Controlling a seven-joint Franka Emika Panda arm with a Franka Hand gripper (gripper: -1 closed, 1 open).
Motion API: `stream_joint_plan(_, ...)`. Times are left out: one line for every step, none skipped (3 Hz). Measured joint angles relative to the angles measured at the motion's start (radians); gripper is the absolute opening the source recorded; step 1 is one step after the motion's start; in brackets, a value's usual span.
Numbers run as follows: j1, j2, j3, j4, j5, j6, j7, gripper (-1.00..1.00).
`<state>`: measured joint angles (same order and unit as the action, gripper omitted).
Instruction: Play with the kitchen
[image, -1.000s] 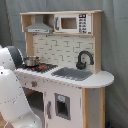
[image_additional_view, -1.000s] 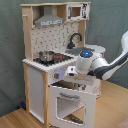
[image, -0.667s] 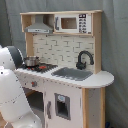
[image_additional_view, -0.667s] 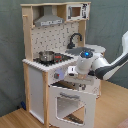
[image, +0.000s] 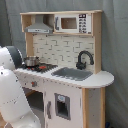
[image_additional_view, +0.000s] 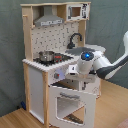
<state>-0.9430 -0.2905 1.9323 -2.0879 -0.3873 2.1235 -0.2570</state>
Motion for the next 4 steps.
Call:
stream_joint_plan(0.023, 0.0, -0.014, 0.024, -0.064, -0.093, 0.042, 1.0)
stream_joint_plan(0.045, 0.0, -0.023, 0.046, -0.113, -0.18, 0.074, 1.0)
stream_joint_plan(0.069, 0.0, -0.026, 0.071, -0.162, -0.274, 0.103, 1.0)
stream_joint_plan(0.093, 0.0, -0.026, 0.094, -0.207, -0.366, 0.126, 1.0)
